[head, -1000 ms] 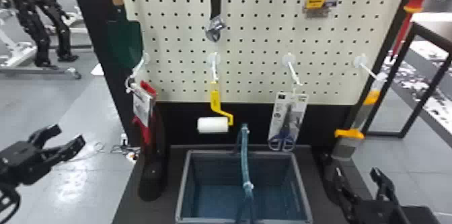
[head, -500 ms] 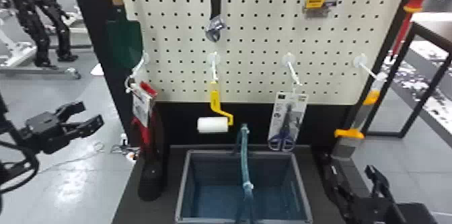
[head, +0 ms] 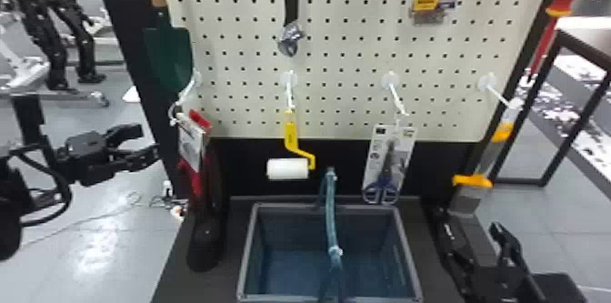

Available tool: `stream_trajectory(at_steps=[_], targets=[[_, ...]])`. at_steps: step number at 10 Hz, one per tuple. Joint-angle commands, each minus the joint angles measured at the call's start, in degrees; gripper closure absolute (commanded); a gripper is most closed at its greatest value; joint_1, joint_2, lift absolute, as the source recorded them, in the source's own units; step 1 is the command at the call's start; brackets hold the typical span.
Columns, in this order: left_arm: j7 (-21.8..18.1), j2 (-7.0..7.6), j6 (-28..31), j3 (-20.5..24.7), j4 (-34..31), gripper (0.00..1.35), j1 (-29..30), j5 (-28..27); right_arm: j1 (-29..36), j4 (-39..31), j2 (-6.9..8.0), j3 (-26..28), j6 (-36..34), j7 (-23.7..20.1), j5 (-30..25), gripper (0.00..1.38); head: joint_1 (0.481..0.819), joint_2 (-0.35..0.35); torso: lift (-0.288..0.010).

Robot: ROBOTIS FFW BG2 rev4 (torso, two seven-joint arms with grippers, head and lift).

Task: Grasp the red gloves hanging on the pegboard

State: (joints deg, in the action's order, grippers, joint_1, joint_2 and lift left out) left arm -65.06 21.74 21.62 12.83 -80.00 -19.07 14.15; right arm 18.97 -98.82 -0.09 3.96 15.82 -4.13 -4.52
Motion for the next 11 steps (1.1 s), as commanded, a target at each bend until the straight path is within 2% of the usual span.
stream_trajectory(at_steps=[1, 7, 11], targets=[[-0.33, 0.49, 0.09, -1.14, 1.42, 0.23, -0.71, 0.88, 0.01, 0.12, 0.14, 0.0, 0.0, -0.09, -0.05, 0.48, 0.549, 0.0, -0.1], [-2.26, 1.46, 0.18, -10.8, 6.87, 0.23, -6.6, 2.11, -0.25, 0.47, 0.14, 0.0, 0.0, -0.44, 0.03, 0.48, 0.549, 0.0, -0.1], [-2.97, 1.99, 0.26, -12.56, 7.31, 0.26, -8.27, 2.2, -0.52, 0.74, 0.14, 0.0, 0.0, -0.88, 0.03, 0.48, 0.549, 0.0, -0.1]])
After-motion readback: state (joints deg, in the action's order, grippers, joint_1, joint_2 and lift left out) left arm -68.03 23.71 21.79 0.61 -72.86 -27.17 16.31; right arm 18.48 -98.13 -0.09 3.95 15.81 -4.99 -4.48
